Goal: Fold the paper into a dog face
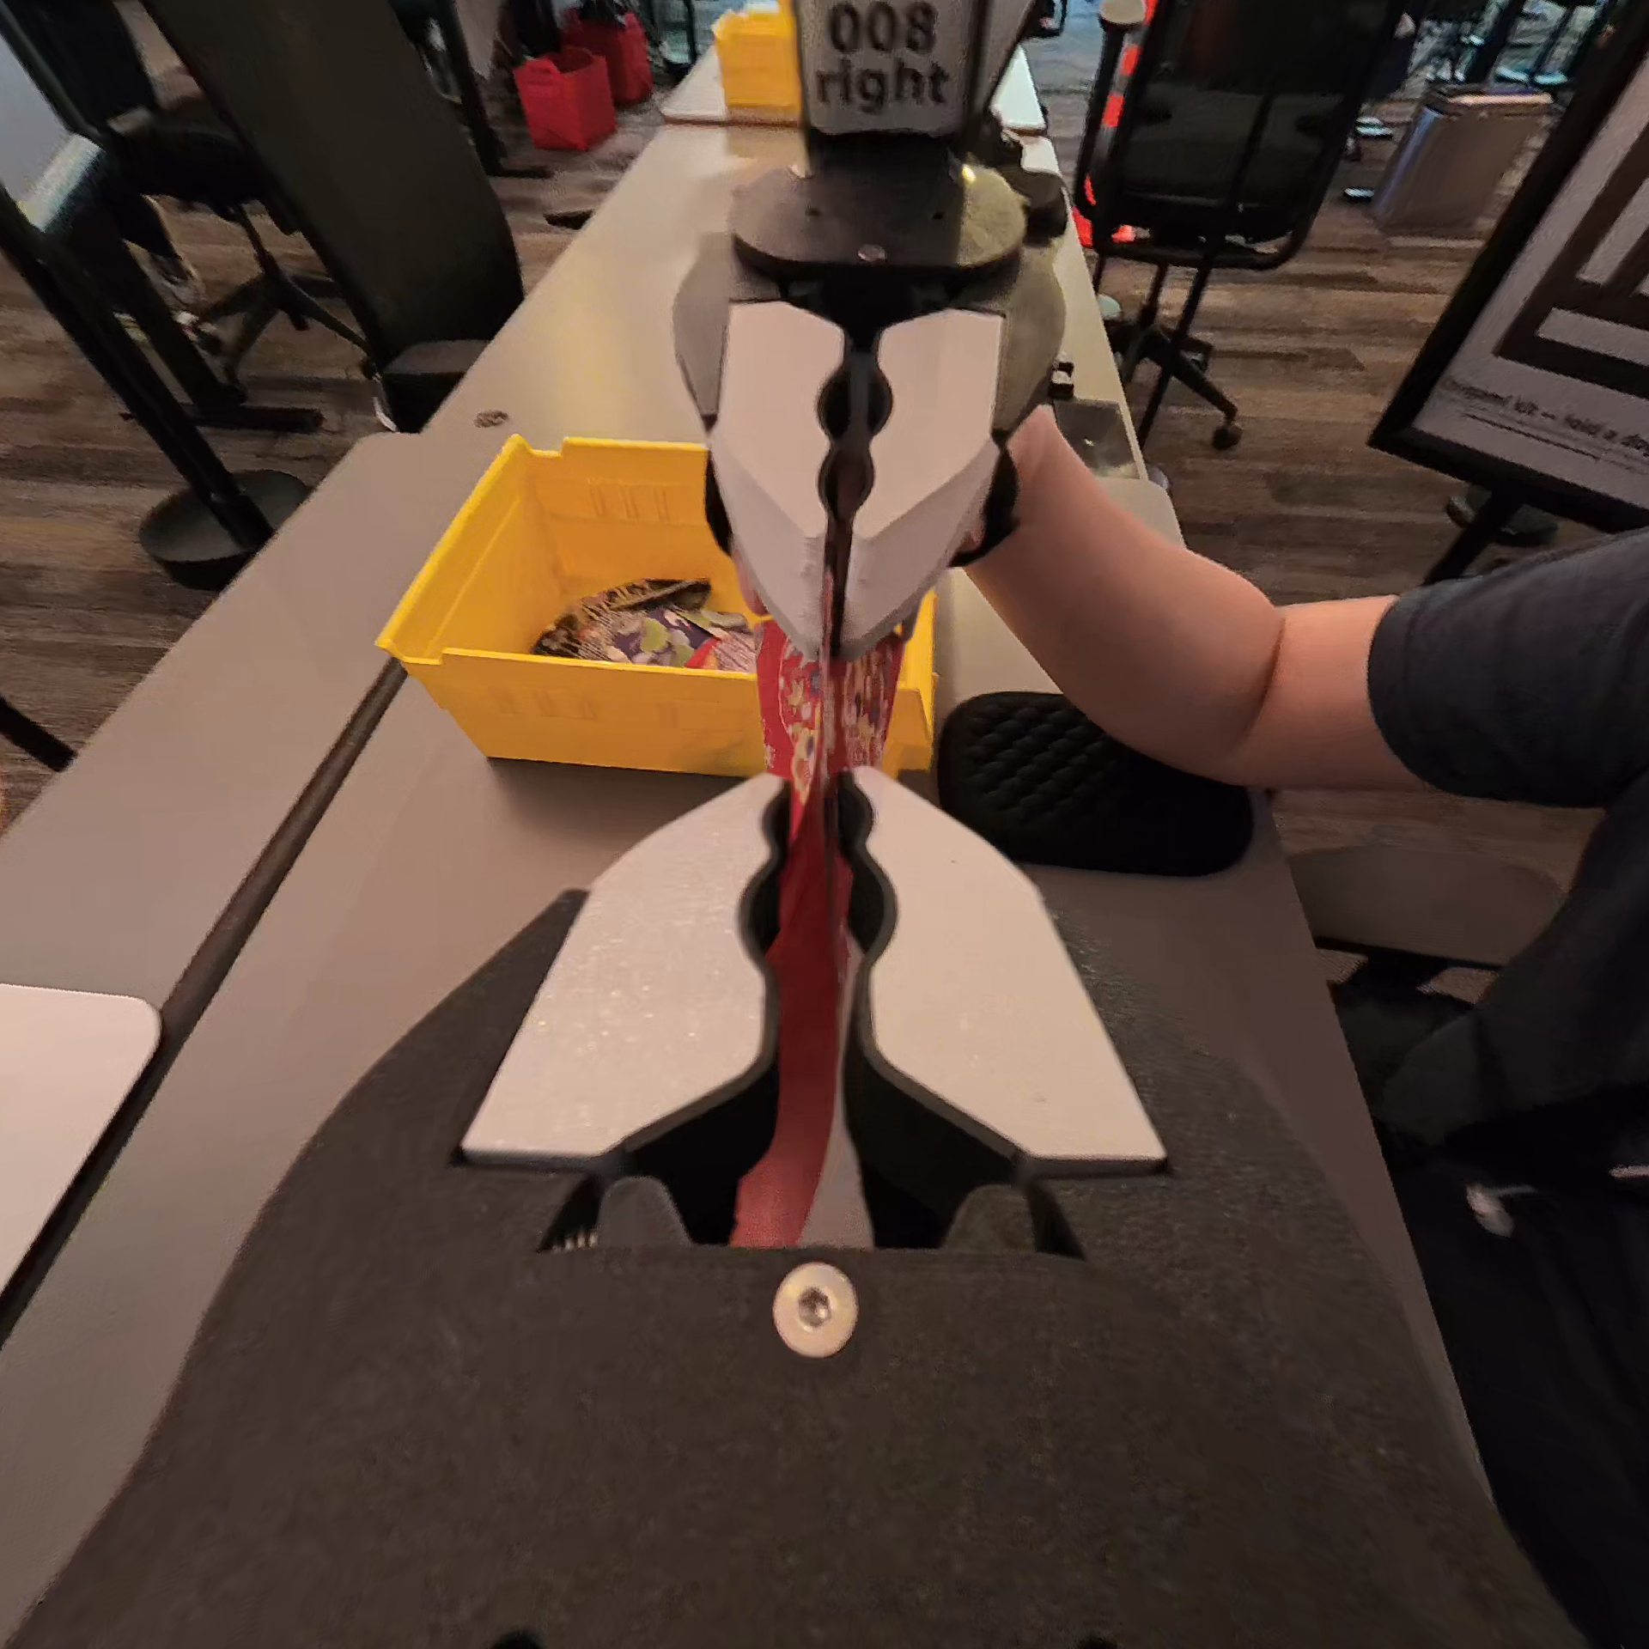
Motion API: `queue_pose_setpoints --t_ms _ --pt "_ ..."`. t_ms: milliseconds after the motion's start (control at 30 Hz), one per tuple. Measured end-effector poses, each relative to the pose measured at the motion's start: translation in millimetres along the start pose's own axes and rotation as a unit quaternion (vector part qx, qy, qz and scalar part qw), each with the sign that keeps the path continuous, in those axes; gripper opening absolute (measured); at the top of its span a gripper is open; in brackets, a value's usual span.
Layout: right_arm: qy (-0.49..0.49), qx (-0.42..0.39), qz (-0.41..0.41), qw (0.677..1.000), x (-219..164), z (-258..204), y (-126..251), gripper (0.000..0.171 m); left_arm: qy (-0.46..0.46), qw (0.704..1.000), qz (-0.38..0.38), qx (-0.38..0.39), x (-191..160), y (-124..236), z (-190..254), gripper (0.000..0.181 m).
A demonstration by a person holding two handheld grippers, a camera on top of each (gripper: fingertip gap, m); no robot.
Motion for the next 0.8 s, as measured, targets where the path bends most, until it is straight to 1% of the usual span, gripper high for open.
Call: queue_pose_setpoints --t_ms 100,133,167,200,267,300,333,367,433,500,567,667,800 --pt "0.034 -0.028 0.030 0.999 7.3 -0.6 7.7 0.001 0.002 0.998 0.009 0.056 4.0 13.9 -9.6 0.039" --pt "0.046 -0.034 0.051 0.997 11.2 -1.3 12.0 0.001 0.002 0.996 0.016 0.088 6.1 21.8 -14.2 0.049" --pt "0.060 -0.034 0.072 0.995 15.0 -3.5 16.6 0.001 0.001 0.992 0.023 0.127 8.0 31.1 -19.2 0.055" --pt "0.073 -0.039 0.097 0.992 19.3 -5.0 21.6 0.001 0.001 0.985 0.026 0.170 8.9 41.5 -24.1 0.054" --pt "0.102 -0.056 0.160 0.980 28.8 -8.4 33.5 0.001 0.000 0.967 0.039 0.252 10.0 62.8 -31.9 0.064" --pt "0.115 -0.053 0.198 0.972 33.6 -12.6 40.0 0.001 0.005 0.959 0.052 0.280 10.3 71.5 -33.7 0.064" --pt "0.122 -0.054 0.235 0.963 38.0 -15.9 46.4 0.001 0.013 0.956 0.071 0.285 11.5 76.4 -33.0 0.063" --pt "0.125 -0.055 0.261 0.956 41.1 -18.4 51.2 0.001 0.024 0.959 0.095 0.266 13.5 76.3 -29.9 0.065" --pt "0.128 -0.041 0.292 0.947 43.6 -23.9 54.5 0.001 0.053 0.969 0.149 0.189 20.4 64.7 -21.1 0.071" --pt "0.120 -0.023 0.309 0.943 44.0 -27.1 51.3 0.001 0.060 0.967 0.207 0.132 28.1 47.2 -15.5 0.079" --pt "0.117 -0.003 0.325 0.938 43.6 -31.3 46.2 0.001 0.058 0.957 0.261 0.115 32.7 32.1 -14.2 0.084" --pt "0.129 -0.003 0.333 0.934 42.6 -36.7 39.2 0.001 0.066 0.949 0.297 0.086 34.6 15.5 -10.2 0.080" --pt "0.140 0.018 0.333 0.932 41.9 -46.4 31.6 0.001 0.052 0.928 0.352 0.110 38.7 12.0 -5.5 0.066"
Point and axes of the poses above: each gripper's, where its closed fingertips meet, y back along the fingers, x out of its top, z = x × y across the jaws, the point moved 6 cm from there along y, back along the fingers, and after that the axes turned 15 degrees about -y, right-handed, at the moved point
